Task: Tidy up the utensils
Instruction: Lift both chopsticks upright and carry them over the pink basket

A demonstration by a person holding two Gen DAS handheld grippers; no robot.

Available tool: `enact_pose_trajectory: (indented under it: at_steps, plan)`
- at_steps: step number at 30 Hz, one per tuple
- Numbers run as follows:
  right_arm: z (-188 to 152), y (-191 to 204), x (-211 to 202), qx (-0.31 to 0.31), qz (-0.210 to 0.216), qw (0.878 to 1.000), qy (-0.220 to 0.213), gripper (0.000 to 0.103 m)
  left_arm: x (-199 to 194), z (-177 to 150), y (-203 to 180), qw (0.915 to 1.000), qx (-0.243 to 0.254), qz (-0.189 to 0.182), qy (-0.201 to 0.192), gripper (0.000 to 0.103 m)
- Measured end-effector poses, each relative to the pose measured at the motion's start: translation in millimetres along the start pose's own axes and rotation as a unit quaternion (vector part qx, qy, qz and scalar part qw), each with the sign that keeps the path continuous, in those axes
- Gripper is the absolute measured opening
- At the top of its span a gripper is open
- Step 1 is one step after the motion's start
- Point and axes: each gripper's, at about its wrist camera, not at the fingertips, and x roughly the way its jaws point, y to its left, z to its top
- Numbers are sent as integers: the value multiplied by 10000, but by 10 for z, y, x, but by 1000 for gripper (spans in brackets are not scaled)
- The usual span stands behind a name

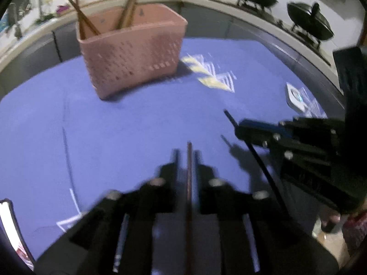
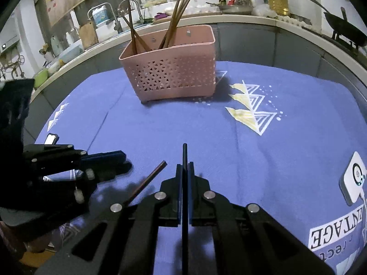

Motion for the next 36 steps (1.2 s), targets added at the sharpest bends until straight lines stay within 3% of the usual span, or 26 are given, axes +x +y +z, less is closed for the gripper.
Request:
enact_pose_trajectory:
  at_steps: [1,4,5,6,7,11,13,18,24,28,36]
  plan:
    - [-21,1,-13,55,29,10000,-5,4,20,-36,-30,9999,110,95,17,47]
    - [-47,-28,-34,166,107,9998,-39,4,125,-143,-131,9986,452,164,224,46]
    - [-50,-28,-46,181,119,9997,-58,4,196,-180,-151,9977,532,196,379,31]
    - [-52,-13,-50,188,124,9997,-73,4,266,-215,-165,9966,607,259,492,25]
    - [-55,-10,-73,195,135,9997,-88,4,271,-242,-200,9955,772,351,419,9]
    - [13,19,-167,226,221,9993,-219,4,274,-185,-138,9965,587,143,570,4]
    - [52,37,-227,245,279,9988,-331,4,189,-141,-105,9977,513,163,416,4]
    - [183,169,-521,210,464,9950,-862,4,-433,71,16,9985,217,-59,-493,4]
    - [347,379,-957,98,697,9834,-1670,4,-1234,182,67,9873,202,-150,-1567,4]
    - [370,482,-1125,-13,771,9746,-2101,4,-1372,197,97,9834,191,-179,-1798,4]
    - [504,576,-1129,-123,636,9751,-2122,4,-1332,324,226,9846,127,-153,-1737,4]
